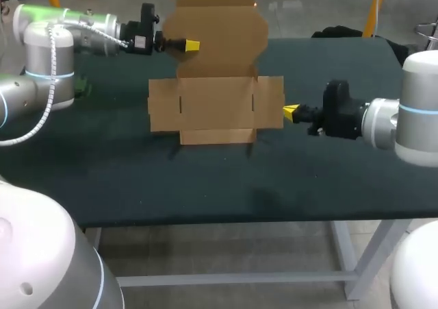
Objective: Assemble the packaging by folding the flat box into shape, placing the metal phone stand inside, and closing the box properly
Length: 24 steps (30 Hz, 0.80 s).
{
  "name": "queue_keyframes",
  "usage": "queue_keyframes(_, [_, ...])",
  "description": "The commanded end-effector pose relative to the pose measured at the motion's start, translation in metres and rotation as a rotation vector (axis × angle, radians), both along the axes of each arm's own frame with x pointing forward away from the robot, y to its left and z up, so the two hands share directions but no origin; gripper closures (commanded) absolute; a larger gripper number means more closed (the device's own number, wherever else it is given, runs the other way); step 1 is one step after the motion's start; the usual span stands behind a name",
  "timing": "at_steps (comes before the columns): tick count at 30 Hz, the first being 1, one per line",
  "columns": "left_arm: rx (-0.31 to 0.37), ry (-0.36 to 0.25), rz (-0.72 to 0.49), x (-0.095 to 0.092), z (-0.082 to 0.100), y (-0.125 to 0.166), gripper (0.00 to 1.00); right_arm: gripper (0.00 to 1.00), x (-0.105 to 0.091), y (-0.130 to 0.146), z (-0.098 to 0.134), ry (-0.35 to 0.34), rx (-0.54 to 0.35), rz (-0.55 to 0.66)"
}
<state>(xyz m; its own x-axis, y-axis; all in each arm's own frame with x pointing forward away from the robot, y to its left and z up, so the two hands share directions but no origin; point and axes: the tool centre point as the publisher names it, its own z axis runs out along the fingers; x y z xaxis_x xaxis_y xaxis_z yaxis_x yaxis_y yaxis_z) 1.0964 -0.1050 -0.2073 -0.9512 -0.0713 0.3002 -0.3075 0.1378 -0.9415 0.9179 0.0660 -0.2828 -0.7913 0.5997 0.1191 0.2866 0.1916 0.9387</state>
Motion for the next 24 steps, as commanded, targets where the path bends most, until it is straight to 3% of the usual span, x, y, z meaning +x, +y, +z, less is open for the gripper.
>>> queue_keyframes(1, [0.003,-0.008,0.025,-0.012,0.005,0.0,1.0,1.0,-0.001,0.01,-0.01,-0.029,0.016,-0.016])
queue_keyframes(12, [0.003,-0.021,0.028,-0.02,0.017,-0.006,1.0,1.0,0.003,0.036,-0.026,-0.052,-0.02,0.004])
queue_keyframes(24, [-0.007,0.004,0.017,-0.025,0.026,-0.01,1.0,1.0,0.009,0.058,-0.046,-0.023,-0.078,-0.029])
